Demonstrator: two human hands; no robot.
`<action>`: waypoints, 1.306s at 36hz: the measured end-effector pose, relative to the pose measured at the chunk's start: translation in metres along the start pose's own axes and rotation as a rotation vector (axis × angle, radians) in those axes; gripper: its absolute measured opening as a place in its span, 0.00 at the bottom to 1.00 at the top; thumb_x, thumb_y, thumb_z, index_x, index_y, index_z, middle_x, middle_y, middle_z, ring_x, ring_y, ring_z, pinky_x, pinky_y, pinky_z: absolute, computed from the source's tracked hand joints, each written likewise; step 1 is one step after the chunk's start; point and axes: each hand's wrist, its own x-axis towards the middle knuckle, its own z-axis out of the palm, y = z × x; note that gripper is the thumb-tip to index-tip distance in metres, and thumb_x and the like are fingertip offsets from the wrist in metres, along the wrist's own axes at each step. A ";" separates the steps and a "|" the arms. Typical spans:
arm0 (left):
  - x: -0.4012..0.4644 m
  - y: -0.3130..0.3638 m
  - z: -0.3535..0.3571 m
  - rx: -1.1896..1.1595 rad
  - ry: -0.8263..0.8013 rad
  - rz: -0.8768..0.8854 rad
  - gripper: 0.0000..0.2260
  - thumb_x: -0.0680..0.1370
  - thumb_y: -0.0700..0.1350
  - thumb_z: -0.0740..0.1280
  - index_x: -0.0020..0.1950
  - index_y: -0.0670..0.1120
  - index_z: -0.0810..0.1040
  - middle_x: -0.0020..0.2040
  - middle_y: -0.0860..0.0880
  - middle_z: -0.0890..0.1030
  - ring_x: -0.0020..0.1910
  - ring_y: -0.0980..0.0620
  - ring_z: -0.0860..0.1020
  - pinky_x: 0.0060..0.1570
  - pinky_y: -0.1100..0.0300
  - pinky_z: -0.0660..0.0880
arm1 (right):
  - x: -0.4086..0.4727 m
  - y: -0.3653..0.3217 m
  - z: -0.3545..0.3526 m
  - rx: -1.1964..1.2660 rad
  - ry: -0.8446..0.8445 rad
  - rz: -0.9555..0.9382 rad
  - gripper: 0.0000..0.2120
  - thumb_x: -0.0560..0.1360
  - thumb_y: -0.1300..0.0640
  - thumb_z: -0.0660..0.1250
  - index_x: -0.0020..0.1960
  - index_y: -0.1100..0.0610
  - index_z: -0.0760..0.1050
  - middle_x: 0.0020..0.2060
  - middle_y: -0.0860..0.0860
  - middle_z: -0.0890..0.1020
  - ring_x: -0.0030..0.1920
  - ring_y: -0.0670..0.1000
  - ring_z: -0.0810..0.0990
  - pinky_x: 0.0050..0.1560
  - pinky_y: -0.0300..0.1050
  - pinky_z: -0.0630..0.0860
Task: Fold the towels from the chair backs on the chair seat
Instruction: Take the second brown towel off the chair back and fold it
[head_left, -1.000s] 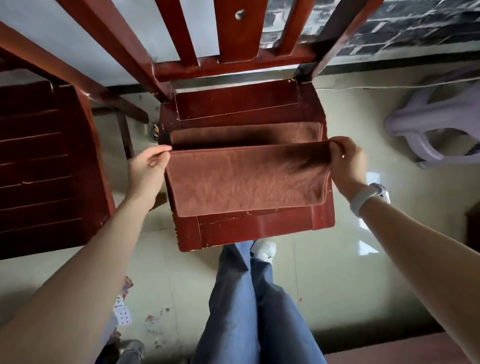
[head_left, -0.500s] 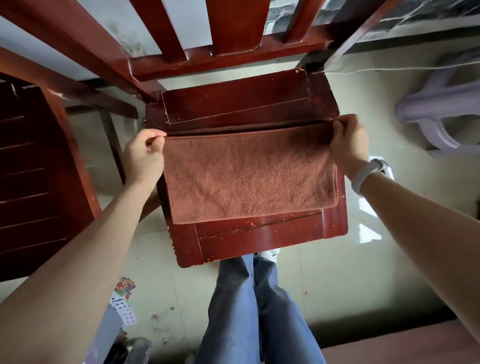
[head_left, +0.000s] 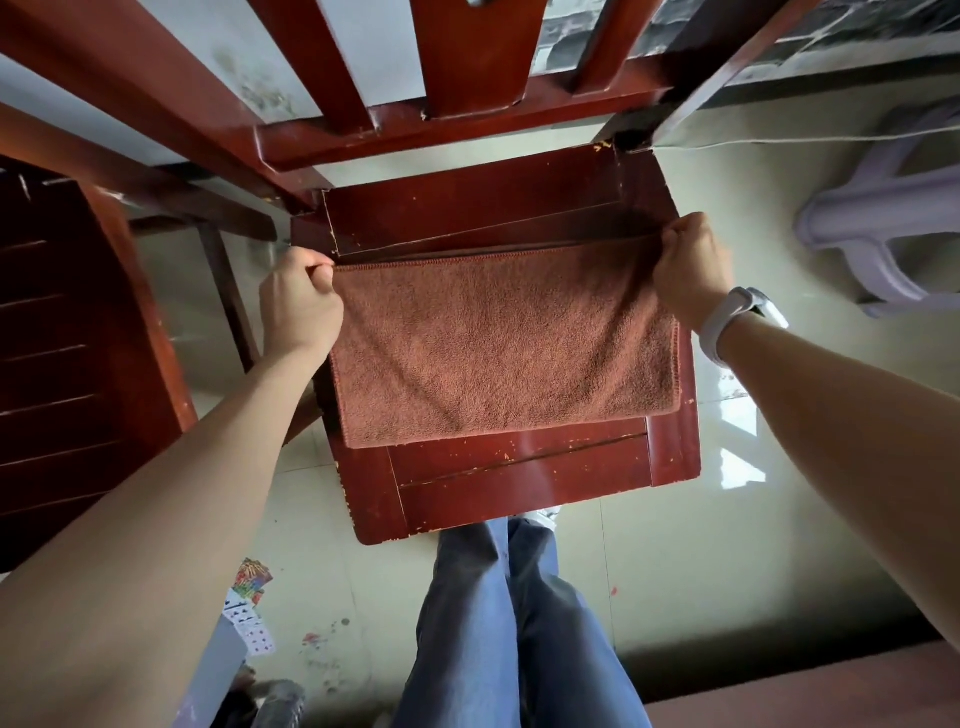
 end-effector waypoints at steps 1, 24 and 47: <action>-0.001 0.000 -0.001 -0.008 -0.013 0.007 0.10 0.79 0.38 0.57 0.55 0.40 0.76 0.54 0.40 0.78 0.54 0.42 0.75 0.50 0.58 0.69 | 0.000 0.000 0.000 0.007 -0.009 0.003 0.12 0.79 0.62 0.52 0.59 0.65 0.68 0.54 0.65 0.76 0.55 0.64 0.74 0.50 0.50 0.68; 0.016 0.028 -0.018 0.082 -0.398 0.271 0.08 0.76 0.42 0.66 0.52 0.48 0.81 0.52 0.49 0.82 0.54 0.49 0.77 0.60 0.50 0.71 | -0.013 -0.043 0.007 -0.320 -0.295 -0.526 0.12 0.78 0.53 0.58 0.57 0.53 0.77 0.57 0.52 0.75 0.58 0.55 0.73 0.62 0.52 0.60; 0.008 0.024 -0.001 0.125 -0.143 0.463 0.04 0.77 0.41 0.62 0.49 0.44 0.76 0.44 0.48 0.82 0.43 0.45 0.79 0.53 0.48 0.73 | -0.015 -0.038 0.020 -0.266 -0.113 -0.537 0.13 0.79 0.58 0.55 0.60 0.55 0.73 0.58 0.55 0.78 0.55 0.59 0.77 0.62 0.53 0.63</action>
